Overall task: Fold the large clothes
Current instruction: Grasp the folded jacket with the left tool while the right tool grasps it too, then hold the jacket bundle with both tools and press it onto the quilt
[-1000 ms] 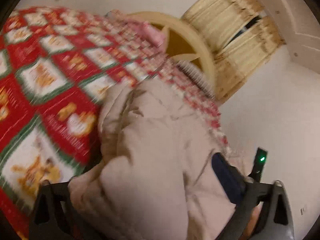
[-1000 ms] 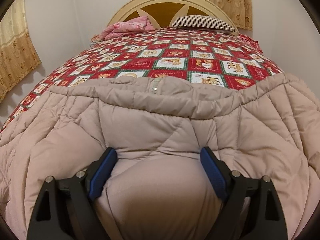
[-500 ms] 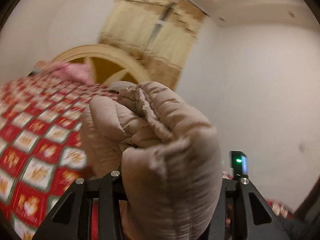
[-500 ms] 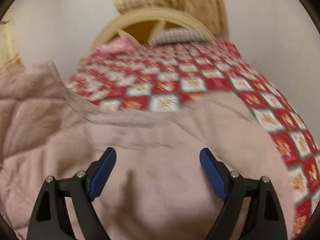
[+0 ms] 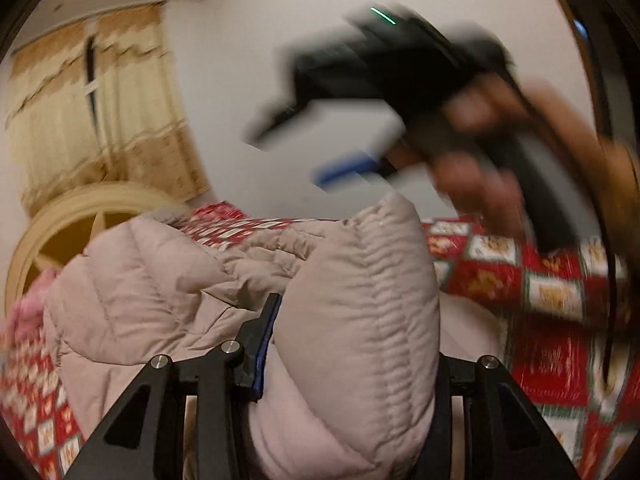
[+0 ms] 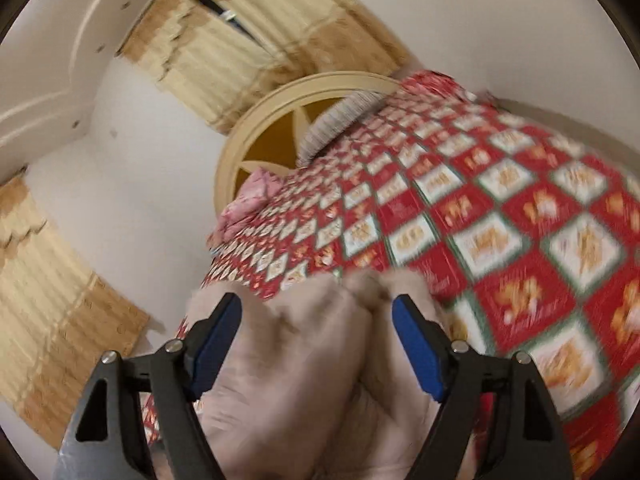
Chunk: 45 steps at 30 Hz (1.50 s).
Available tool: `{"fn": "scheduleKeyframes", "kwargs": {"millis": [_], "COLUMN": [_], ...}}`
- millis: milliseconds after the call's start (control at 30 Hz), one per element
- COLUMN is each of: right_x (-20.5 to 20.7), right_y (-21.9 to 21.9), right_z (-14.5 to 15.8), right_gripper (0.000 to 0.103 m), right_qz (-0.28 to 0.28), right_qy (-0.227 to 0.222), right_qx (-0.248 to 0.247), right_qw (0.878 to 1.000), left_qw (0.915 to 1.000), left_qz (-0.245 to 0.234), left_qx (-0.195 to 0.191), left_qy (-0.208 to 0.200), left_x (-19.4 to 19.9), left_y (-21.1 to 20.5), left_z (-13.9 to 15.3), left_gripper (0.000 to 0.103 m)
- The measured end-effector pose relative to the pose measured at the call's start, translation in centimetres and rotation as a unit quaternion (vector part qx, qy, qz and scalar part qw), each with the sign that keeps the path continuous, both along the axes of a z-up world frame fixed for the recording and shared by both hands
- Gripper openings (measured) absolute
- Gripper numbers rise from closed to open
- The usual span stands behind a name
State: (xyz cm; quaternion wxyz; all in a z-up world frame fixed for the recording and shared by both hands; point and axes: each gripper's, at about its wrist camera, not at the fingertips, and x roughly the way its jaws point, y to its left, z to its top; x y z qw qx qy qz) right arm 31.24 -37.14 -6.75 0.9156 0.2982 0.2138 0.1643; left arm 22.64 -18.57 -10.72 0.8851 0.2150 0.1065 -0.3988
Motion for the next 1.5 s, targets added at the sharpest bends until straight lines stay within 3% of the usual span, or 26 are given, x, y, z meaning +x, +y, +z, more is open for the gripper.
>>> {"fn": "scheduleKeyframes", "kwargs": {"millis": [100,200,233,267,300,367,500,600,700,767,867,933,1000,1033,1100,1167,1233,1267,1333,1433,1500], "right_x": [1.0,3.3,4.1,4.8,5.3,5.3,4.0,2.7,1.6,1.3,1.3,0.5,-0.5,-1.1,-2.6,-3.1,-2.6,-1.6,0.4,2.8,3.2], "right_y": [2.7,6.8,8.3,10.0,11.2,11.2,9.1,7.8,5.7,3.7,2.2,1.2,0.6,0.4,-0.2,0.0,0.7,1.2,1.9,1.6,1.4], "right_z": [2.4,1.8,1.1,0.3,-0.4,-1.0,-0.3,-0.1,-1.1,-3.1,-5.7,-6.0,-4.2,-2.9,0.8,3.5,4.9,5.1,4.2,0.2,-2.5], "right_gripper": [0.082,0.081,0.074,0.043,0.025,0.015,0.011,0.011,0.010,0.009,0.000,0.000,0.002,0.014,0.022,0.049,0.052,0.052,0.052,0.050,0.050], "right_qz": [0.066,0.123,0.150,0.174,0.183,0.181,0.150,0.120,0.078,0.046,0.011,0.002,-0.042,-0.065,-0.107,-0.115,-0.094,-0.069,-0.060,-0.082,-0.109], "right_qy": [0.010,0.061,0.080,0.094,0.105,0.111,0.091,0.088,0.096,0.123,0.160,0.163,0.148,0.133,0.079,0.033,-0.007,-0.021,-0.024,0.005,0.025], "right_qx": [-0.070,-0.135,-0.146,-0.165,-0.181,-0.174,-0.159,-0.186,-0.225,-0.220,-0.230,-0.201,-0.194,-0.188,-0.150,-0.096,-0.028,0.004,0.018,0.006,-0.027], "right_qw": [0.995,0.981,0.975,0.966,0.961,0.962,0.971,0.971,0.966,0.967,0.960,0.966,0.969,0.971,0.980,0.988,0.995,0.997,0.998,0.997,0.993], "left_qw": [0.9996,0.9992,0.9991,0.9986,0.9980,0.9963,0.9954,0.9926,0.9815,0.9752,0.9734,0.9728,0.9719,0.9732,0.9761,0.9801,0.9836,0.9843,0.9844,0.9794,0.9730], "left_qz": [-0.010,-0.007,-0.003,0.006,0.016,0.031,0.047,0.067,0.139,0.172,0.191,0.199,0.196,0.188,0.176,0.166,0.158,0.158,0.163,0.193,0.222], "left_qx": [0.017,0.026,0.028,0.031,0.035,0.043,-0.003,-0.061,-0.112,-0.132,-0.118,-0.043,-0.030,-0.040,-0.039,-0.024,-0.002,0.004,0.009,-0.018,-0.036], "left_qy": [-0.020,-0.029,-0.033,-0.041,-0.050,-0.067,-0.084,-0.080,-0.069,-0.045,0.045,0.112,0.127,0.126,0.121,0.106,0.087,0.079,0.065,0.056,0.052], "left_x": [-1.0,-1.8,-1.7,-1.3,-1.7,-3.1,-6.7,-7.8,-4.3,-0.5,6.6,10.7,11.3,11.1,10.4,9.6,8.7,8.4,7.9,7.7,8.1], "left_y": [-0.3,-0.6,-0.5,-0.5,-0.3,0.6,4.8,8.9,11.3,11.7,9.0,5.3,3.5,3.2,2.1,0.9,-0.8,-1.3,-0.8,1.9,3.1], "left_z": [-0.7,-0.5,-0.3,0.0,0.3,0.7,3.0,5.4,8.3,9.1,8.2,5.3,3.5,3.4,3.7,3.8,3.7,3.3,3.8,4.6,5.5], "left_gripper": [0.043,0.043,0.043,0.044,0.046,0.053,0.088,0.093,0.098,0.099,0.099,0.099,0.099,0.099,0.099,0.099,0.099,0.099,0.099,0.099,0.099]}}
